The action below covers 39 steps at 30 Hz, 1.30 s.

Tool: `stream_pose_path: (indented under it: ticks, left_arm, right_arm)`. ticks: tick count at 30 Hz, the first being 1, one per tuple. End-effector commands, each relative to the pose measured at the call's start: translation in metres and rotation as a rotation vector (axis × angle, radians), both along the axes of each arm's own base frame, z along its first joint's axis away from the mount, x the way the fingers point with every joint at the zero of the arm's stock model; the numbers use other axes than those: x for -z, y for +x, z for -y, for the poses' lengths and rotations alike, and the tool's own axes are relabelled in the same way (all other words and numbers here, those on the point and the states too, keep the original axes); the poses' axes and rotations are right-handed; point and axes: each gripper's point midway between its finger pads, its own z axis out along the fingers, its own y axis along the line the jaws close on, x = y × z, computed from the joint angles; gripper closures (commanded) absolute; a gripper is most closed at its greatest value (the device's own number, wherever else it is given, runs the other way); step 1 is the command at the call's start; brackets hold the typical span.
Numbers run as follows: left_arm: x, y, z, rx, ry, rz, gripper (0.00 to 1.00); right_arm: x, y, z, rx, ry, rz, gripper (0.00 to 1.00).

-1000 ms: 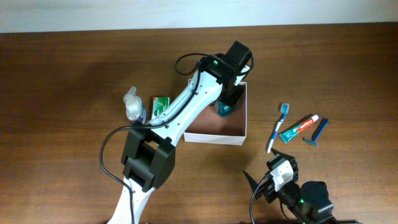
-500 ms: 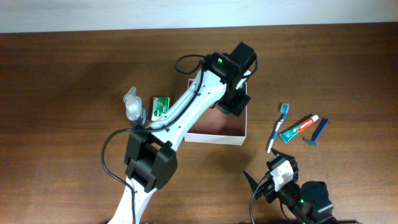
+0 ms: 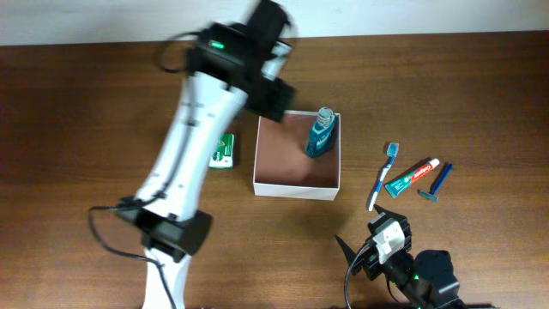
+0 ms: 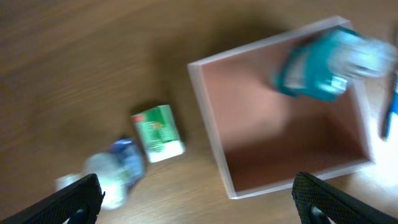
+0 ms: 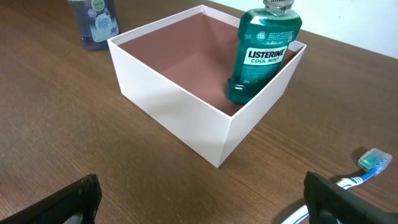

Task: Pack container
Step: 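Move the left gripper back and grasp the Dettol pump bottle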

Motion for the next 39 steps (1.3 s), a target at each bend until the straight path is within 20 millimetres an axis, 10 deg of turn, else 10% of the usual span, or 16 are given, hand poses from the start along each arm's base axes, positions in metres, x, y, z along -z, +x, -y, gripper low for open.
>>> stream_pose_path:
  ticks: [1,10,23,39]
  left_arm:
    - [-0.023,0.004,-0.053,-0.098,-0.015,0.036,0.01]
    - [0.039,0.0,-0.145,-0.304,0.051,-0.19,0.01]
    - [0.148,-0.02,-0.15,-0.257,0.118,-0.395,0.09]
    - [0.161,-0.021,-0.151,-0.257,0.117,-0.405,0.7]
  right_arm:
    - [0.001,0.0,0.0,0.004,0.013,-0.004,0.01]
    - [0.001,0.0,0.0,0.004,0.013,-0.004,0.01]
    - [0.001,0.0,0.0,0.004,0.013,-0.004,0.01]
    - [0.001,0.0,0.0,0.004,0.013,-0.004,0.01]
